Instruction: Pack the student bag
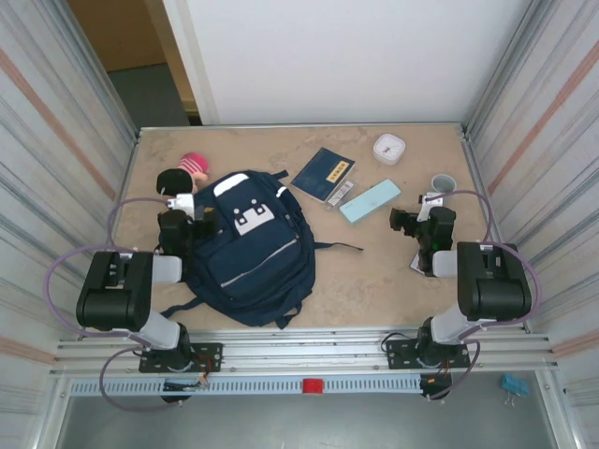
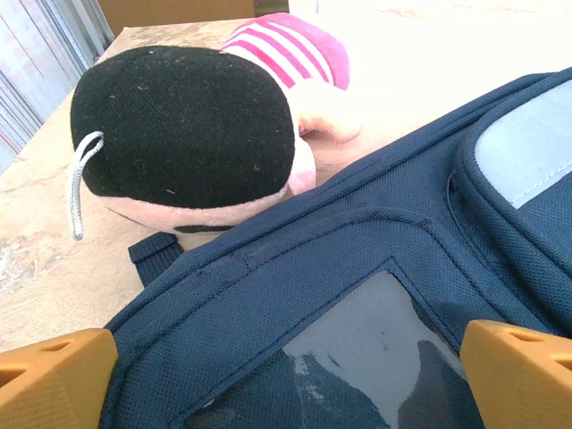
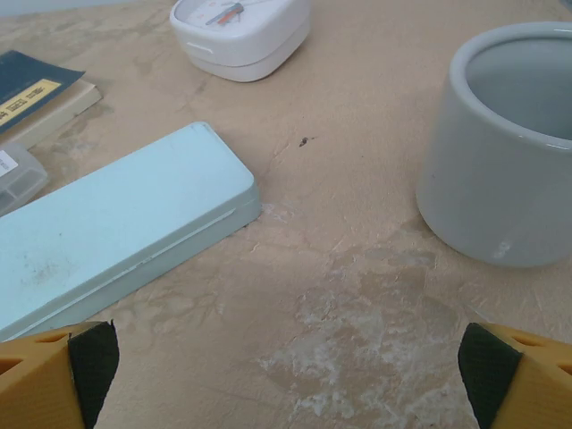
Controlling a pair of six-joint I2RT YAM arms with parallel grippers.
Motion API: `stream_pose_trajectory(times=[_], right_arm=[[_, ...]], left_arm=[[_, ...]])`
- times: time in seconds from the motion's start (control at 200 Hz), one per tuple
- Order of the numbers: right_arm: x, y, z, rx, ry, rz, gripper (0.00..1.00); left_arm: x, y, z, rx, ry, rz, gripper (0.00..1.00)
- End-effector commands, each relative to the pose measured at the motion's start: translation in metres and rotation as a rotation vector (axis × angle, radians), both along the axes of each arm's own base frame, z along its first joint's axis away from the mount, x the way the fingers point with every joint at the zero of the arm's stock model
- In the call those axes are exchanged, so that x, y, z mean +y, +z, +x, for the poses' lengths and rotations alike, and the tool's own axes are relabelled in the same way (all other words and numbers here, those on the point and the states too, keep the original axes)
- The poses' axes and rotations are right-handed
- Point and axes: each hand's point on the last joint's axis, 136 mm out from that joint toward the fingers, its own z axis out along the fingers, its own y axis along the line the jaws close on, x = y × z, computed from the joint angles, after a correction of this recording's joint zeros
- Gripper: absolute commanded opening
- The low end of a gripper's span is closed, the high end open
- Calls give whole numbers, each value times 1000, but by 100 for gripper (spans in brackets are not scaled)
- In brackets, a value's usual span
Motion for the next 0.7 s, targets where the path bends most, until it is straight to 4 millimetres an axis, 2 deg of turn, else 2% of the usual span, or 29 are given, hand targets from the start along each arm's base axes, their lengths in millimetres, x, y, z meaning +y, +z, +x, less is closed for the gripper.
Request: stream_pose_trajectory(times=[0.0,0.696], right_arm=[[-1,9,6,-21,-14,2,99],[-2,9,7,-19,-12,12,99]], left_arm=[[-8,10,5,-31,-29,-14,99],[-7,9,5,-30,-28,-13,99]])
